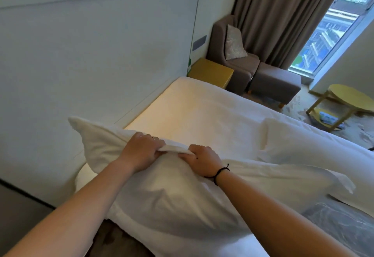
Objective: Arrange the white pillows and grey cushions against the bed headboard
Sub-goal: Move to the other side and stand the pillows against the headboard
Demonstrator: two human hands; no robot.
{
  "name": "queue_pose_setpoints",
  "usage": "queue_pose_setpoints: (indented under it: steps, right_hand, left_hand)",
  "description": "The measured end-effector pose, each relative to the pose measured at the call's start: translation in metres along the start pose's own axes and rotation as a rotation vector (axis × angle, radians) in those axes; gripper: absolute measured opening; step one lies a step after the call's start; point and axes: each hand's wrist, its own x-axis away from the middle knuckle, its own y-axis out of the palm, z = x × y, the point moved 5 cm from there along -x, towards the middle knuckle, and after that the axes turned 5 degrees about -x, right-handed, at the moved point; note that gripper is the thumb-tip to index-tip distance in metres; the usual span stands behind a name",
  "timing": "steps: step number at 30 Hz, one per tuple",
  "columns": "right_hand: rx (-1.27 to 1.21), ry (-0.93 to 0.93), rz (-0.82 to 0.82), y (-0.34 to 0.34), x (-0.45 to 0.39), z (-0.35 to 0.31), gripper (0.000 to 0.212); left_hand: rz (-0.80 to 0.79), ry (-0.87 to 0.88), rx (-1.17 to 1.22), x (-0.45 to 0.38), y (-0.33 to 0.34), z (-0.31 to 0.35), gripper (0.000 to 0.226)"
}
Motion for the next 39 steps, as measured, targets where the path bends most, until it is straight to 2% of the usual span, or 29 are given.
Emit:
queue_pose_setpoints:
  steps: [4, 8, 11, 15, 18, 21, 23, 26, 28, 30, 32, 34, 37, 39]
  right_hand:
    - [0.346, -0.031, -0.1, -0.032, 0.01, 0.053, 0.078]
    - [0.482, 0.027, -0.156, -0.081, 0.028, 0.125, 0.065]
    - [0.458, -0.031, -0.114, -0.099, 0.039, 0.148, 0.051]
    - [0.311, -0.17, -0.059, -0.102, 0.053, 0.146, 0.034]
    - [0.178, -0.16, 0.083, -0.123, 0.051, 0.149, 0.032]
    - [0.213, -0.224, 0.212, -0.146, 0.04, 0.152, 0.034]
    - [0.27, -0.168, 0.14, -0.146, 0.024, 0.161, 0.035]
    - [0.322, 0.082, -0.093, -0.129, 0.002, 0.189, 0.036]
    - [0.348, 0.127, -0.095, -0.124, -0.002, 0.201, 0.038]
    - [0.368, 0.099, 0.019, -0.127, -0.002, 0.206, 0.036]
    - [0.377, 0.044, 0.158, -0.131, 0.0, 0.21, 0.032]
    - [0.403, -0.063, 0.264, -0.133, 0.003, 0.21, 0.033]
    - [0.403, -0.242, 0.337, -0.133, 0.006, 0.2, 0.042]
    - [0.395, -0.305, 0.274, -0.125, 0.003, 0.192, 0.055]
  left_hand:
    - [0.025, -0.013, 0.077, -0.012, 0.0, 0.001, 0.035]
    - [-0.169, -0.037, 0.181, -0.032, 0.003, 0.008, 0.03]
    - [-0.241, -0.021, 0.199, -0.047, 0.002, 0.02, 0.021]
    - [-0.282, -0.009, 0.157, -0.069, 0.005, 0.03, 0.013]
    - [-0.282, -0.07, 0.206, -0.08, 0.007, 0.02, 0.016]
    - [-0.275, -0.117, 0.295, -0.09, 0.007, 0.011, 0.02]
    - [-0.299, -0.12, 0.307, -0.101, 0.01, 0.009, 0.02]
    - [-0.439, -0.159, 0.257, -0.114, 0.022, 0.008, 0.011]
    - [-0.51, -0.205, 0.165, -0.118, 0.03, 0.006, 0.032]
    - [-0.442, -0.204, -0.013, -0.12, 0.032, 0.002, 0.048]
    - [-0.277, -0.173, -0.107, -0.121, 0.029, 0.001, 0.043]
    - [-0.204, -0.176, -0.048, -0.116, 0.029, -0.006, 0.034]
    - [-0.288, -0.121, -0.028, -0.101, 0.039, -0.015, 0.04]
    - [-0.335, -0.101, -0.055, -0.093, 0.043, -0.02, 0.036]
